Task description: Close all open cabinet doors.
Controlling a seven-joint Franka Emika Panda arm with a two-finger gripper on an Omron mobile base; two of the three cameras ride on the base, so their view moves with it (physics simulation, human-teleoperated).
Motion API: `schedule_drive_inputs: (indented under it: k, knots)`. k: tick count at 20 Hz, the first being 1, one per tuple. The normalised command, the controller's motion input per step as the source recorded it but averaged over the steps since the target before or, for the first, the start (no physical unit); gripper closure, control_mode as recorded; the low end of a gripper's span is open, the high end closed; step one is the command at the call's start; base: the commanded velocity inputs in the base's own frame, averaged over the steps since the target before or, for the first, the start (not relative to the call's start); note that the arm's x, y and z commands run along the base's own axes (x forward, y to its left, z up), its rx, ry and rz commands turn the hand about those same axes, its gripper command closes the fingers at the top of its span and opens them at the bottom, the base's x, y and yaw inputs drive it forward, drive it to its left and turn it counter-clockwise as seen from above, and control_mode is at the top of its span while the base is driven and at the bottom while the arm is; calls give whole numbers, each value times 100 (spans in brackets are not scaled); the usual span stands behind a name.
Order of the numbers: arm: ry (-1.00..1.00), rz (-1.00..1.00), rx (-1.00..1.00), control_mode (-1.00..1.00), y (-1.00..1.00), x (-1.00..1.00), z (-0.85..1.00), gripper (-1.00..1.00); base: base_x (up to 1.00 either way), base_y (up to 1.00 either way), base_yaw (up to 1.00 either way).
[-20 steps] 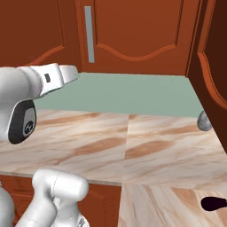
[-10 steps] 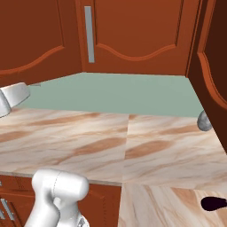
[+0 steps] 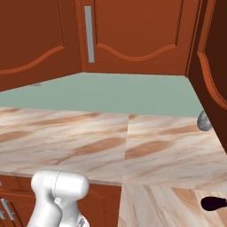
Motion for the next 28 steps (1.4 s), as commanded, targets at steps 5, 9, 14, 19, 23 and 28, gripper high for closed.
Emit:
schedule_drive_inputs:
  k: [5,9,14,19,23,28]
  knots:
    - [3,18,0,-100,52,-7,0,-100,0,0,0]
    - [-1,3,1,-100,63,51,0,-100,0,0,0]
    - [-11,-5,0,-100,16,38,0,-100,0,0,0]
    - [-8,-8,0,-100,0,38,0,-100,0,0,0]
    - [0,-2,0,-100,0,74,5,-100,0,0,0]
    - [0,0,0,-100,1,84,6,-100,0,0,0]
